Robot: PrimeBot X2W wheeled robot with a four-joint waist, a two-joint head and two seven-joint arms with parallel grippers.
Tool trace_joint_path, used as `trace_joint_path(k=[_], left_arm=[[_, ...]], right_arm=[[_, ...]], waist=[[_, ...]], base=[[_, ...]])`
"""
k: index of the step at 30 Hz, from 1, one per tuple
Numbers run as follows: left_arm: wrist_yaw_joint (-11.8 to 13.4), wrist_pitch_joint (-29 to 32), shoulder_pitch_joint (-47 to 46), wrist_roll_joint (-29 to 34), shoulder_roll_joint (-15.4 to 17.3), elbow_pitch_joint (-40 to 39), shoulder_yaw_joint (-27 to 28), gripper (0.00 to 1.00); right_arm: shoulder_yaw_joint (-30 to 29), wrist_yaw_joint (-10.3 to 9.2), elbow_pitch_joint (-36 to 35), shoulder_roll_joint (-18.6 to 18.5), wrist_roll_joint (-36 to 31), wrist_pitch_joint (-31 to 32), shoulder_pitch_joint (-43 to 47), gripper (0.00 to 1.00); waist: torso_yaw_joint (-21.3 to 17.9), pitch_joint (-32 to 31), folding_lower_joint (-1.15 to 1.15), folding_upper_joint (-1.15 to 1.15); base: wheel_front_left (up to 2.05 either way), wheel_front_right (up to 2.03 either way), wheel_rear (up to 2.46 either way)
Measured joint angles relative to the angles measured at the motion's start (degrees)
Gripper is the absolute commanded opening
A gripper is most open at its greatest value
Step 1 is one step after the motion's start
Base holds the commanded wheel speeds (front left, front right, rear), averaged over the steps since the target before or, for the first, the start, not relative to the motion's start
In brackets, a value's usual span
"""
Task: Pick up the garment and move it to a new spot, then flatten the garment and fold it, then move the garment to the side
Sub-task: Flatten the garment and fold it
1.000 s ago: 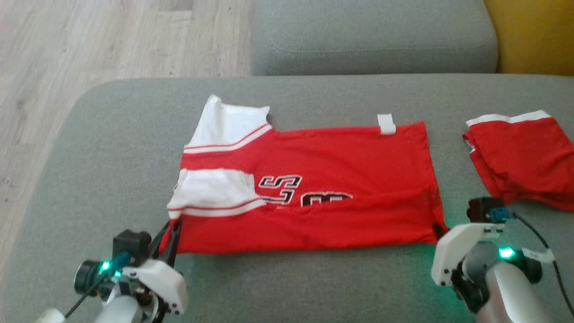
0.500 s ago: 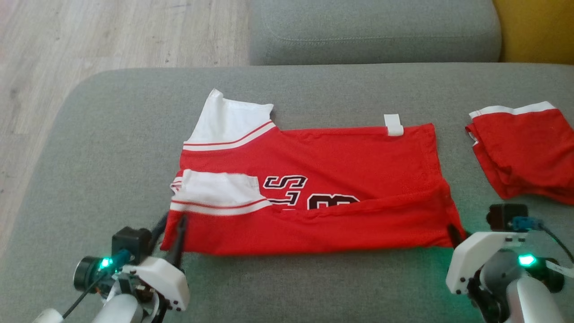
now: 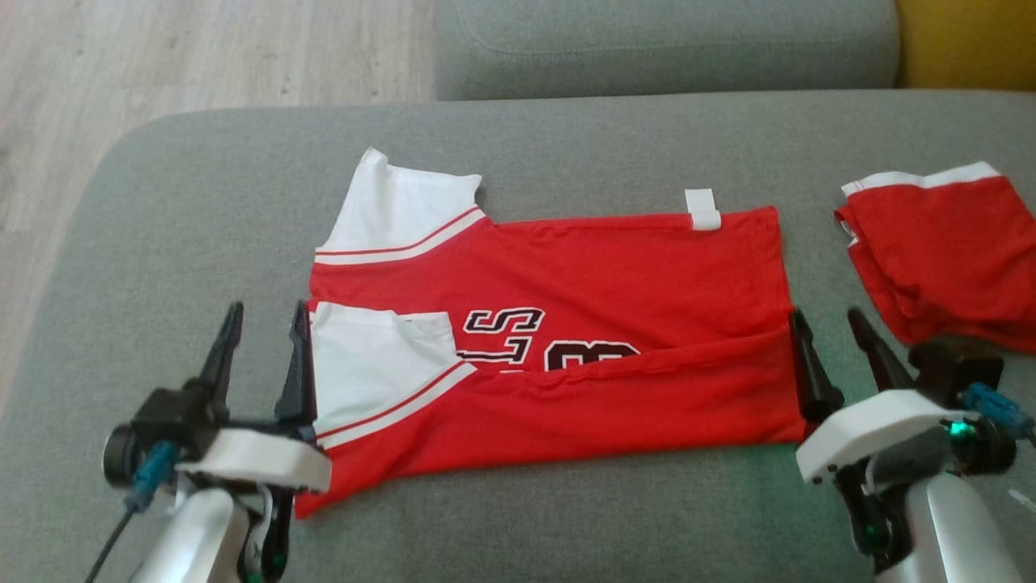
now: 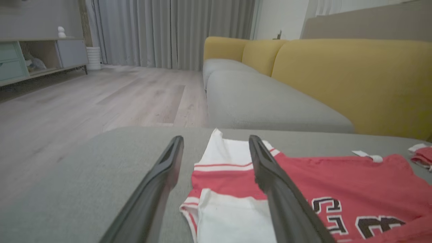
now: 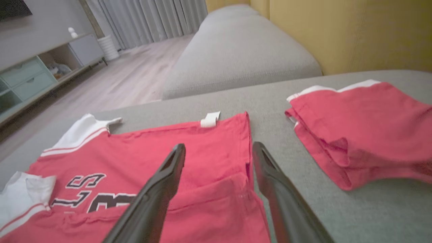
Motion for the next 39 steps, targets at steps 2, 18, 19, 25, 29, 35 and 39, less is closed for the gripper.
trace_joint_path(k=[2, 18, 19, 25, 29, 35, 39], left_arm=[[-0.22, -0.75, -0.70, 0.04, -0.26, -1.56, 0.40, 1.00], [-12.14, 14.36, -27.15, 0.25, 7.45, 10.57, -5.17, 1.00], [-12.18, 15.64, -28.97, -0.20, 8.28, 11.98, -5.95, 1.00], [-12.61, 22.79, -38.10, -8.27, 12.65, 16.82, -12.21, 1.00], [-12.61, 25.90, -40.45, -16.14, 14.44, 18.36, -15.58, 1.00], [-12.61, 25.84, -43.95, -19.05, 16.95, 23.34, -18.41, 1.00], [-12.61, 25.73, -46.51, -21.65, 16.89, 25.43, -19.57, 1.00]], right_arm=[[0.94, 0.00, -0.38, -0.02, 0.48, -2.36, -0.79, 1.00], [5.80, 0.00, -4.66, -0.08, 1.72, -8.89, -8.42, 1.00], [6.41, 0.00, -5.64, -0.09, 2.16, -8.92, -8.83, 1.00], [9.25, 0.00, -11.07, -0.11, 3.02, -8.78, -10.16, 1.00], [10.42, 0.00, -13.41, -0.12, 3.01, -7.44, -10.16, 1.00], [10.65, 0.00, -15.88, -0.12, 3.42, -6.99, -10.49, 1.00], [10.68, 0.00, -16.21, -0.12, 3.43, -7.00, -10.57, 1.00]], waist=[[-0.22, 0.54, 0.00, 0.00], [-4.34, 11.32, 0.01, 0.00], [-4.81, 12.28, 0.01, 0.00], [-8.00, 17.34, 0.01, 0.00], [-9.80, 20.05, 0.02, 0.00], [-11.58, 23.17, 0.00, 0.00], [-12.19, 24.96, 0.01, 0.00]], base=[[0.00, 0.00, 0.00], [0.00, 0.00, 0.00], [0.00, 0.00, 0.00], [0.00, 0.00, 0.00], [0.00, 0.00, 0.00], [0.00, 0.00, 0.00], [0.00, 0.00, 0.00]])
